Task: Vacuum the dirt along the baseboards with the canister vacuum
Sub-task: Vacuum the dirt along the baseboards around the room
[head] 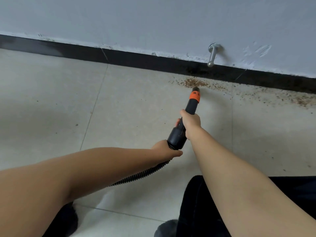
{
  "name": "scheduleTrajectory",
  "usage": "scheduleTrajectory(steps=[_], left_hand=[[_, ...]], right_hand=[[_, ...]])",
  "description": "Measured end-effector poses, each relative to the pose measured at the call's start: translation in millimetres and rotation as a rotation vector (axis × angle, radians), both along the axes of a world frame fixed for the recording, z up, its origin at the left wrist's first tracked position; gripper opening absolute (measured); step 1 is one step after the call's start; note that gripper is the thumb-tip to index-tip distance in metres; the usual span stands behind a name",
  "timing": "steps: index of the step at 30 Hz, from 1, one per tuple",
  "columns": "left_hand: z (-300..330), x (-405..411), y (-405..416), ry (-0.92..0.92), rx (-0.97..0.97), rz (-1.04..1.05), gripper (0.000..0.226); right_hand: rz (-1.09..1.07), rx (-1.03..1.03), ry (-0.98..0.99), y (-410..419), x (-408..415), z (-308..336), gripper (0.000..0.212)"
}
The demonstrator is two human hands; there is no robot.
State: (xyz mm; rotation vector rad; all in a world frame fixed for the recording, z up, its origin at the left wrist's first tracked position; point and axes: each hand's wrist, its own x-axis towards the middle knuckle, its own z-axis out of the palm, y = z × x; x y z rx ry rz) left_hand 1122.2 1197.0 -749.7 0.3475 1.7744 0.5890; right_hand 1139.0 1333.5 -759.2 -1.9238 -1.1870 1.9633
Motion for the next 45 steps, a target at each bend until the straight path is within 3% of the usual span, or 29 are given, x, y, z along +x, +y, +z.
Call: scheduleTrajectory(steps=[4,16,22,30,40,45], left_hand=[[2,16,10,-0.039,-0.004,0.041,0.028],[-5,-13,-1,-0.409,0.023,0.155,0.028],[-12,-7,-1,-0.34,0.096,0.189,0.022],[-5,5,30,-0.268,0.101,0.053,0.02],[-8,4,24,-0.299,0.07,0.233,0.024],[-9,-3,28,-0.288,0.065,0.218,0.024]], right_hand=[[0.053,-0.005,-0.023,10,9,7,0.012],[0.305,-0.029,0.053,-2,-28,11,0.011],[0.261,-0.035,0.024,1,-26,13,0.01],[-0.048,-0.075,-0.003,37,10,13,0.014],[0.219,-0.071,0.02,28,-22,12,0.011],[0.203,-0.062,0.029,32,-25,13,0.013]])
